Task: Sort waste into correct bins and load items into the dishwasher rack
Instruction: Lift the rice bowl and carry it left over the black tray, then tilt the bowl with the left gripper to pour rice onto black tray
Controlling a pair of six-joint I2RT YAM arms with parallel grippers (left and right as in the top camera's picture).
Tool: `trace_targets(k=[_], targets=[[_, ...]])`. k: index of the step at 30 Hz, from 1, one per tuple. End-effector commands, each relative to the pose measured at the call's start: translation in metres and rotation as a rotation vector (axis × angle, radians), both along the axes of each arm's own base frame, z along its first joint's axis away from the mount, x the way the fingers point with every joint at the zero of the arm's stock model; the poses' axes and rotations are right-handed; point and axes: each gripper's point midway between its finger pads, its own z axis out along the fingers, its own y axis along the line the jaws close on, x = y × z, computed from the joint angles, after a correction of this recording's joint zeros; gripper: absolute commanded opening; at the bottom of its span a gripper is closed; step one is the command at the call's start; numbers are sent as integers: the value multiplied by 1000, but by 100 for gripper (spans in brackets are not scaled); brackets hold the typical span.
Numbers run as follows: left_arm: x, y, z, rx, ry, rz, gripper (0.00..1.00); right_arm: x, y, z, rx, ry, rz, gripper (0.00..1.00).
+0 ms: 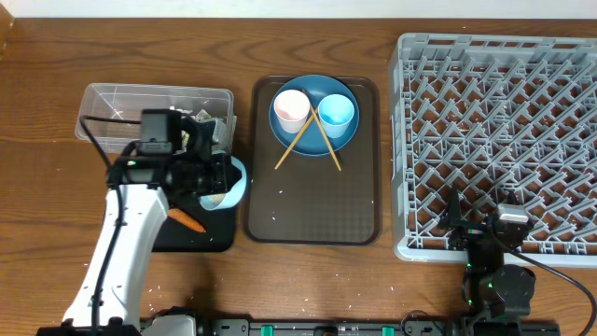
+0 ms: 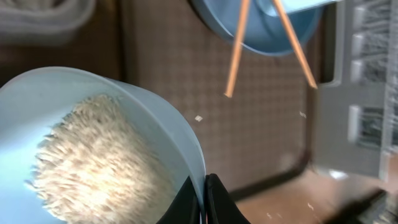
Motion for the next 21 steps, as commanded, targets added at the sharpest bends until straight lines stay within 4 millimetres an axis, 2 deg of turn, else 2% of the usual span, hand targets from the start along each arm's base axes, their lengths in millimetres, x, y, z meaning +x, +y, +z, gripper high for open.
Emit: trace_targets(k=[1, 3, 10, 15, 21], targets=[[-11, -7, 12, -121, -52, -98, 6, 0, 2, -1, 13, 0, 7, 99], [-10, 1, 13, -136, -46, -67, 6, 0, 2, -1, 13, 0, 7, 99], [-15, 11, 35, -309, -100, -63, 6, 0, 2, -1, 13, 0, 7, 99], [-17, 24, 53, -484, -206, -33, 6, 0, 2, -1, 13, 0, 7, 99], [-24, 58, 43, -577, -240, 131, 6, 0, 2, -1, 13, 0, 7, 99]])
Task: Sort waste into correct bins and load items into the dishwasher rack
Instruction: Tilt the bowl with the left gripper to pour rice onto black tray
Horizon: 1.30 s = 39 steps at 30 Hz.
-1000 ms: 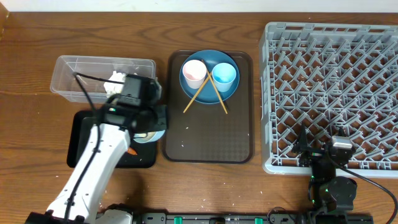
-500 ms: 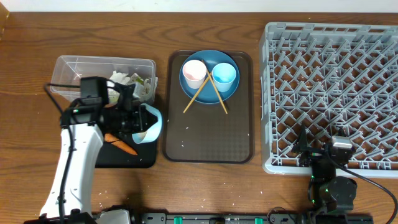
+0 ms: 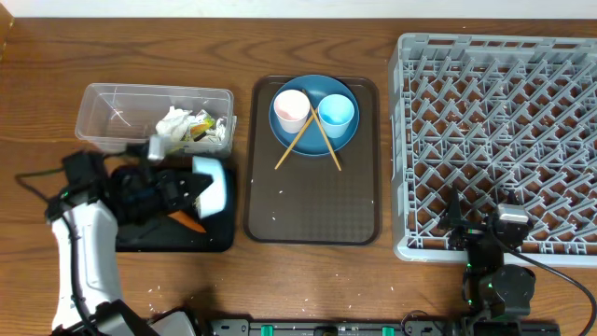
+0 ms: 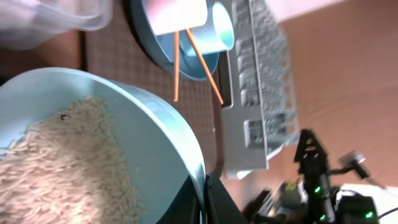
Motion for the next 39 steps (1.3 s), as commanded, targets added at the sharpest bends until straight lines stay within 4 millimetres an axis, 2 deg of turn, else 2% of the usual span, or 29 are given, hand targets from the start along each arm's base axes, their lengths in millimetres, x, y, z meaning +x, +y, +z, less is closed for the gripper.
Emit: trace_targets(k=[1, 6, 18, 34, 39], targets=[[-4, 12, 13, -106, -90, 61, 6, 0, 2, -1, 13, 0, 7, 99], [-7, 24, 20, -194, -138, 131, 6, 0, 2, -1, 13, 0, 7, 99], [-9, 20, 36, -300, -158, 138, 6, 0, 2, -1, 13, 0, 7, 99], [-15, 16, 41, -379, -94, 157, 6, 0, 2, -1, 13, 0, 7, 99], [-13, 28, 38, -342, -129, 189, 6, 0, 2, -1, 13, 0, 7, 99]])
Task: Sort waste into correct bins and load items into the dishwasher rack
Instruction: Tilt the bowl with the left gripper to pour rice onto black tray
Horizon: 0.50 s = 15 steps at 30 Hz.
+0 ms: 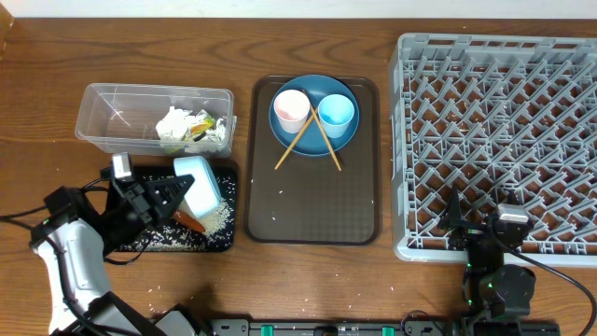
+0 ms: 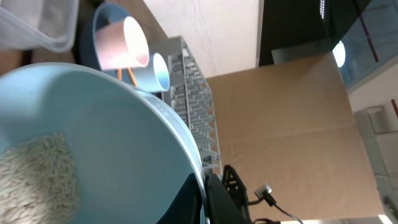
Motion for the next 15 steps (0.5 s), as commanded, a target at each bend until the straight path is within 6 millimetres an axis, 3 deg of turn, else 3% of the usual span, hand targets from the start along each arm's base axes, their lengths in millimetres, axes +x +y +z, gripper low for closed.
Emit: trace_targets(k=[1, 6, 15], targets=[[-2, 8, 4, -7, -24, 42, 6, 0, 2, -1, 13, 0, 7, 99], [-4, 22, -3, 24, -1, 92, 6, 0, 2, -1, 13, -1, 7, 99], [-8, 23, 0, -28, 43, 114, 6, 0, 2, -1, 13, -1, 7, 99]])
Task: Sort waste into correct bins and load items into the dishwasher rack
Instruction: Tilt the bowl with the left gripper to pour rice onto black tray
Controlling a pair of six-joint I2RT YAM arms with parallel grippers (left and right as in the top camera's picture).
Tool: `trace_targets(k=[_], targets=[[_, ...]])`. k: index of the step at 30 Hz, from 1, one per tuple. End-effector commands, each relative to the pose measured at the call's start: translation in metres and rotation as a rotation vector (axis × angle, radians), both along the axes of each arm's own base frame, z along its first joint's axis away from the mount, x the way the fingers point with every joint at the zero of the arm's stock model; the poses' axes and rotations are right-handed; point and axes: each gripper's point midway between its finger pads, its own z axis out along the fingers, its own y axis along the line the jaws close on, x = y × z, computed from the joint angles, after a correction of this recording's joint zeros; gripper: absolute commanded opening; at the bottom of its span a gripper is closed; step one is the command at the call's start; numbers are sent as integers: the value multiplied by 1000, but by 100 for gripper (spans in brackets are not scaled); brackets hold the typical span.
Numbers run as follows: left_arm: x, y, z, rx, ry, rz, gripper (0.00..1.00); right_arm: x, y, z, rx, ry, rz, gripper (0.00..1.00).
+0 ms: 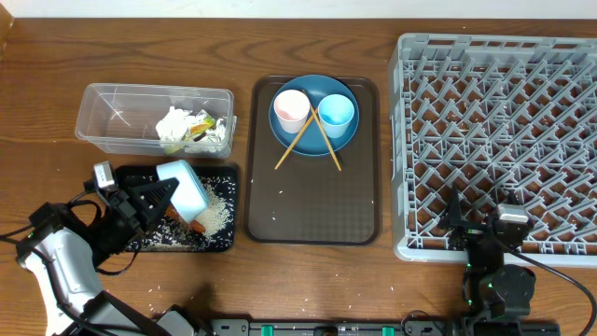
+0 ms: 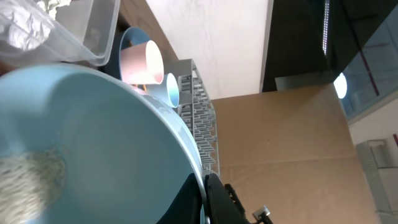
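My left gripper [image 1: 160, 194] is shut on the rim of a light blue bowl [image 1: 184, 188], tipped on its side over the black tray [image 1: 149, 243] at the lower left. In the left wrist view the bowl [image 2: 93, 143] fills the frame with a little rice [image 2: 31, 174] left inside. Rice lies heaped on the black tray beside an orange carrot piece [image 1: 194, 225]. My right gripper [image 1: 454, 222] rests low by the grey dishwasher rack [image 1: 504, 131]; its jaws are too small to read. A pink cup [image 1: 291, 109], a blue cup [image 1: 337, 112] and chopsticks [image 1: 308, 138] sit on a blue plate [image 1: 313, 135].
A clear plastic bin [image 1: 121, 117] holding crumpled waste stands behind the black tray. The blue plate rests on a brown serving tray [image 1: 312, 205] in the middle. Stray rice grains dot the wooden table near its front edge.
The left gripper and the tipped bowl have shifted a little to the left over the black tray. Less rice shows in the bowl, and the rice heap on the tray looks larger.
The left gripper held the bowl full of rice by the clear bin. Then it had the bowl tilted over the black tray, which held no rice. Later rice lay on the tray and the bowl was mostly emptied. The right arm stayed put.
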Motion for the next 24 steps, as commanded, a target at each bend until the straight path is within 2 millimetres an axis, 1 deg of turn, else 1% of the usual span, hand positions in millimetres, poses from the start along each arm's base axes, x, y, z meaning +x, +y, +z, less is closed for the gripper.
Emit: trace_targets(k=[1, 4, 7, 13, 16, 19, 22, 24], targets=[[-3, -2, 4, -23, -1, 7, 6, 0, 2, -1, 13, 0, 7, 99], [-5, -4, 6, -45, 9, 8, 6, 0, 2, -1, 13, 0, 7, 99], [-1, 0, 2, 35, -45, 2, 6, 0, 2, -1, 13, 0, 7, 99], [-3, -1, 2, 11, -25, 4, 6, 0, 2, -1, 13, 0, 7, 99], [-7, -6, 5, -49, 22, 5, 6, 0, 2, -1, 13, 0, 7, 99], [-4, -3, 4, -2, -19, 4, 6, 0, 2, -1, 13, 0, 7, 99], [-7, -6, 5, -78, 51, 10, 6, 0, 2, -1, 13, 0, 7, 99], [-6, -5, 5, -45, 15, 6, 6, 0, 2, -1, 13, 0, 7, 99]])
